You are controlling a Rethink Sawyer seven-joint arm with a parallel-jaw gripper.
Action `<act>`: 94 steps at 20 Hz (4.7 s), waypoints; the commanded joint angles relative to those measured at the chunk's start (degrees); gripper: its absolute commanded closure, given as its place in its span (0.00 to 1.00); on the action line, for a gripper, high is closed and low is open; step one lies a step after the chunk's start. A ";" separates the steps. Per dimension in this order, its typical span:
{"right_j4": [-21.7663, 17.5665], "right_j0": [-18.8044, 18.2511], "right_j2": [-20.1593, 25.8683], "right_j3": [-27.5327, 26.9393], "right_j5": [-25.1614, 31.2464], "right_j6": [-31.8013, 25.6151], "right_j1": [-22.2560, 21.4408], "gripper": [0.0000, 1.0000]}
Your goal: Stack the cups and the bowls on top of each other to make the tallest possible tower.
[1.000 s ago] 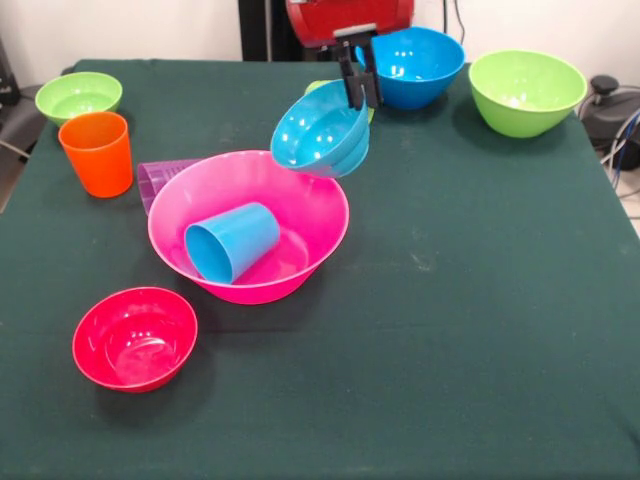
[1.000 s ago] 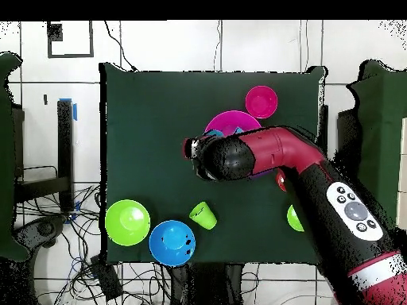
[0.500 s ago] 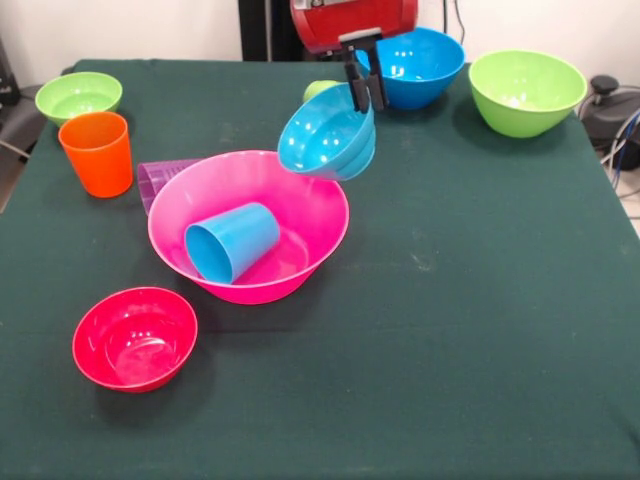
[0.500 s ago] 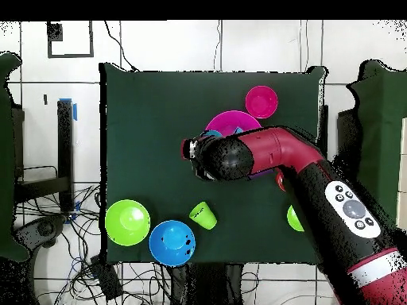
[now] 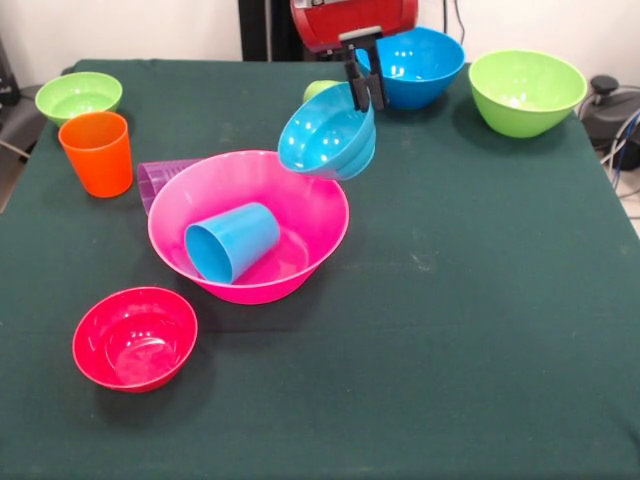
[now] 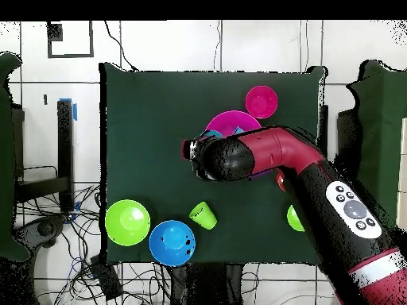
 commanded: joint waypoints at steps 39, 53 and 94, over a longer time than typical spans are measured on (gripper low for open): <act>-1.90 -5.61 4.47 -1.05 7.54 -23.81 6.58 0.00; -5.32 3.20 0.71 8.61 -2.56 -4.08 -4.32 0.00; 1.91 29.74 -18.93 6.71 -10.93 11.03 -14.86 0.00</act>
